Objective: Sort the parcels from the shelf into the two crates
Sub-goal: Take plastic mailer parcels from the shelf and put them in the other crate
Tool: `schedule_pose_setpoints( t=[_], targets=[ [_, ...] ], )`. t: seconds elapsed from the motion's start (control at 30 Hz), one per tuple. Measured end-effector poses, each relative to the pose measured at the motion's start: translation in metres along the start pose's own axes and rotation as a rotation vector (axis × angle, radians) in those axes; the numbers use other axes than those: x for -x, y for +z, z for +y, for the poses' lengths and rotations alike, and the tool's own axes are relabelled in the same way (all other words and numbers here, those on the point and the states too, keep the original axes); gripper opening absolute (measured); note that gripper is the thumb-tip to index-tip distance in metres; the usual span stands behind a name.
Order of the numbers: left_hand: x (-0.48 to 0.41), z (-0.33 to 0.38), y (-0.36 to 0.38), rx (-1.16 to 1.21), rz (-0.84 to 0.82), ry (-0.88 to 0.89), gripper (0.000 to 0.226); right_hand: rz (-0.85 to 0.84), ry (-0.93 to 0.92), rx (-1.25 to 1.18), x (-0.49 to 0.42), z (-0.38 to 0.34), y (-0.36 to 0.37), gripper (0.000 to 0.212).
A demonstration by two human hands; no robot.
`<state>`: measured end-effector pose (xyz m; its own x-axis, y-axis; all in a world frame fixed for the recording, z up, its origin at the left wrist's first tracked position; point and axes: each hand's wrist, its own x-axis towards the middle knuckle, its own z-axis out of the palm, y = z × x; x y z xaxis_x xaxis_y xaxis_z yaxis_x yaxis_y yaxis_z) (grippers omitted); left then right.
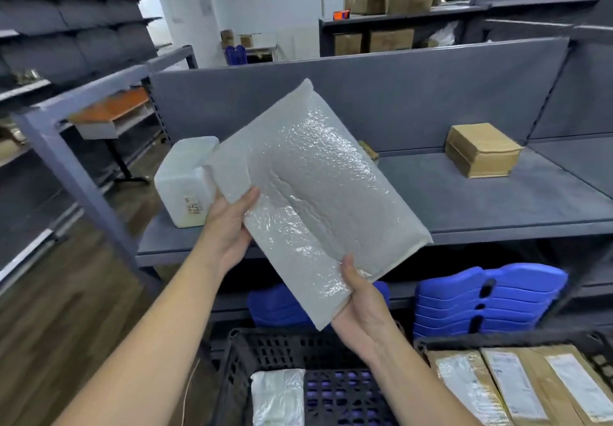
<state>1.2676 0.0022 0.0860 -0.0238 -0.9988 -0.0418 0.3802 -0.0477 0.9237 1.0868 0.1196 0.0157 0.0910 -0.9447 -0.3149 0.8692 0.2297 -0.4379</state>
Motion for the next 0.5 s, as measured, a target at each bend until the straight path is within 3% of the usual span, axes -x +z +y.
schedule_pose_setpoints(
  t=[0.13,0.23,0.3,0.33,0.4,0.43,0.5],
  targets=[
    [-0.006,0.013,0.001,-0.023,0.034,0.000,0.033,-0.020,-0.157,0.129,-0.005,-0.004,-0.009,0.064],
    [-0.010,0.024,0.000,-0.048,0.073,0.064,0.027,0.198,-0.512,0.360,-0.006,-0.010,-0.019,0.059],
    [-0.013,0.030,-0.002,-0.069,0.076,0.087,0.034,0.485,-0.925,0.752,-0.012,-0.020,-0.044,0.074],
    [-0.014,0.032,-0.002,-0.086,0.065,0.085,0.036,0.509,-1.137,1.072,-0.016,-0.026,-0.061,0.082],
    [-0.014,0.034,0.000,-0.122,0.036,0.071,0.037,0.319,-1.469,1.766,-0.025,-0.035,-0.080,0.094],
    [-0.014,0.034,0.002,-0.135,0.021,0.063,0.036,0.227,-1.546,1.996,-0.029,-0.036,-0.082,0.103],
    [-0.015,0.034,0.008,-0.136,-0.006,0.043,0.035,0.206,-1.523,2.212,-0.035,-0.033,-0.078,0.124]
  ],
)
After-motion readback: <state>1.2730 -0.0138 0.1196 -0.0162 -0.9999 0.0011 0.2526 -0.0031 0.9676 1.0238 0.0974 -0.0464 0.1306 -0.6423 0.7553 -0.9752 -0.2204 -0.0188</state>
